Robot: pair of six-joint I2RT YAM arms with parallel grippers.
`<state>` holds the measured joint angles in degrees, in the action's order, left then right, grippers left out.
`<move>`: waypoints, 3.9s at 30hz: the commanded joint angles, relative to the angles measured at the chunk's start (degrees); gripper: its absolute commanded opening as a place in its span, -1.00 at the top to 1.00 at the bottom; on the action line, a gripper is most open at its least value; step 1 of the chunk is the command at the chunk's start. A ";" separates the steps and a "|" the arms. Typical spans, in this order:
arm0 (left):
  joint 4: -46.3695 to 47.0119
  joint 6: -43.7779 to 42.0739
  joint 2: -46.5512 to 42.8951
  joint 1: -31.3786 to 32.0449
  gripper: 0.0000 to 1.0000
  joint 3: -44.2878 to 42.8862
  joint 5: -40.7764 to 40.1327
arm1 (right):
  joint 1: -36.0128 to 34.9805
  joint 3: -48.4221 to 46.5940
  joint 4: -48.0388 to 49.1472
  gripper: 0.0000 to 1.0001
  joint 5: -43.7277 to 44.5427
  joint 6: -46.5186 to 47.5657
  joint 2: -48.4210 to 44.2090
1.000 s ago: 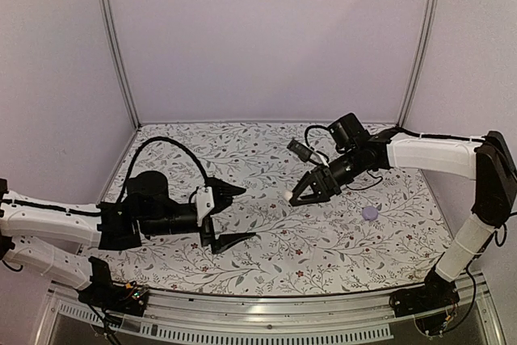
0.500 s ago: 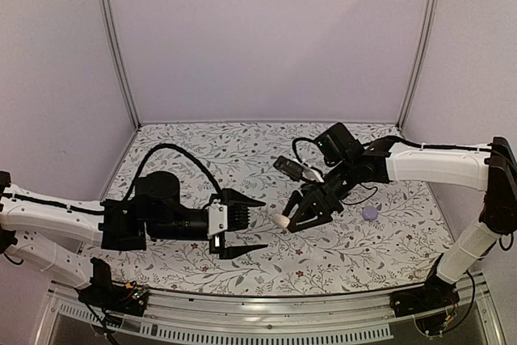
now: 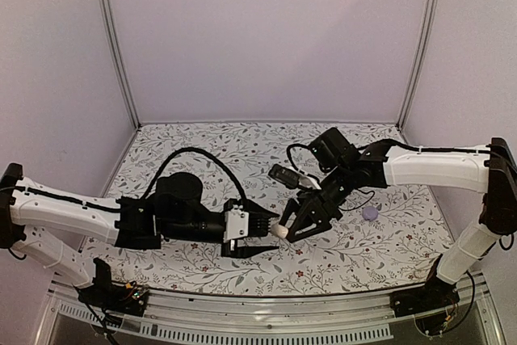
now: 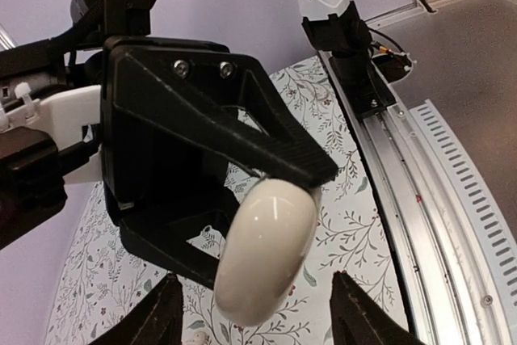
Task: Insert the wireless bluetooth earbuds into the charging case
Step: Pass from the right arm to the left, then pass from the left arm to the right, then open the charging case at the center of the board.
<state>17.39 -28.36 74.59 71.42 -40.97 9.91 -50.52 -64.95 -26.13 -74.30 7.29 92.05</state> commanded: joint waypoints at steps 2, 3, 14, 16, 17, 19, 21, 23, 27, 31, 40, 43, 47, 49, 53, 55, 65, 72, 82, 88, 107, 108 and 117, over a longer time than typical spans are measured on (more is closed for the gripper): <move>0.29 0.39 0.90 1.18 -0.08 -1.37 4.06 | -1.01 -0.03 -1.22 0.19 -1.52 1.39 0.81; 0.28 0.47 0.99 1.25 -0.04 -1.46 4.49 | -1.13 -0.07 -1.35 0.19 -1.50 1.47 0.84; -1.42 0.07 1.33 2.46 0.28 -3.15 7.15 | -2.20 -0.38 -2.30 0.21 -1.97 2.20 1.89; -1.60 0.02 1.47 2.50 0.37 -3.15 7.39 | -2.23 -0.64 -2.74 0.21 -2.23 2.37 1.97; -2.02 -0.05 1.56 2.54 0.41 -3.35 7.47 | -2.29 -0.85 -3.09 0.22 -2.30 2.65 2.03; -2.95 -0.11 1.73 2.54 0.48 -3.69 7.43 | -2.34 -1.17 -3.52 0.23 -2.46 3.18 2.08; -3.97 -0.18 1.87 2.67 0.52 -4.08 7.33 | -2.39 -1.23 -3.59 0.23 -2.59 3.40 2.04; -4.50 -0.14 1.83 2.60 0.59 -4.05 6.91 | -2.41 -1.04 -3.67 0.20 -2.60 3.67 1.78; -4.66 0.60 1.33 2.59 0.73 -3.64 6.31 | -2.40 -0.88 -3.15 -0.17 -0.89 3.61 0.85; -4.65 1.88 0.83 2.49 0.76 -3.61 4.74 | -2.22 -1.14 -2.81 -0.31 6.47 3.00 -2.13; -7.69 8.18 -0.72 0.04 0.77 -4.35 6.09 | -1.93 7.14 8.33 -0.33 26.99 -0.39 -14.92; -7.51 11.91 -1.32 -1.87 0.77 -4.53 7.91 | -2.27 9.20 9.58 -0.29 29.27 0.36 -18.13; -6.96 15.17 -2.02 -3.33 0.77 -4.82 9.99 | -4.58 10.98 10.36 -0.21 33.08 1.94 -20.06; -6.49 16.10 -2.16 -3.79 0.77 -4.83 10.81 | -5.28 11.57 10.59 -0.17 34.44 2.56 -20.60; -6.18 17.67 -1.71 -4.27 0.77 -5.27 12.12 | -6.84 11.42 10.46 -0.11 36.52 2.91 -19.95; -5.89 18.48 -1.43 -4.60 0.77 -5.40 12.74 | -7.67 11.29 10.49 -0.10 38.14 3.14 -19.83; -6.87 21.20 0.73 -5.81 0.80 -6.99 11.97 | -9.33 8.21 6.88 0.12 42.39 4.77 -17.48; -7.37 22.39 2.02 -6.02 0.79 -7.80 11.89 | -9.70 6.95 6.24 0.17 42.67 5.56 -15.89; -8.07 22.69 3.36 -6.11 0.80 -8.60 11.78 | -9.77 6.64 6.31 0.28 41.92 5.46 -16.11; -8.24 22.78 3.54 -6.23 0.80 -8.77 11.58 | -9.75 6.67 5.73 0.39 42.00 5.75 -16.12; -8.12 22.75 -0.07 -7.92 0.18 -5.14 10.02 | -9.75 6.86 6.13 0.94 43.03 5.86 -16.73; -8.15 22.68 0.04 -7.94 0.17 -5.22 9.92 | -9.72 6.79 6.18 0.94 43.34 5.62 -16.61; -9.40 22.64 3.25 -7.96 0.13 -7.45 9.43 | -9.72 6.01 6.50 0.97 45.78 3.97 -15.78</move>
<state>8.62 -4.95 76.47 64.20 -46.96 20.05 -59.86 -56.88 -20.49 -29.98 12.56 75.94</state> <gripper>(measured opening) 0.434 0.217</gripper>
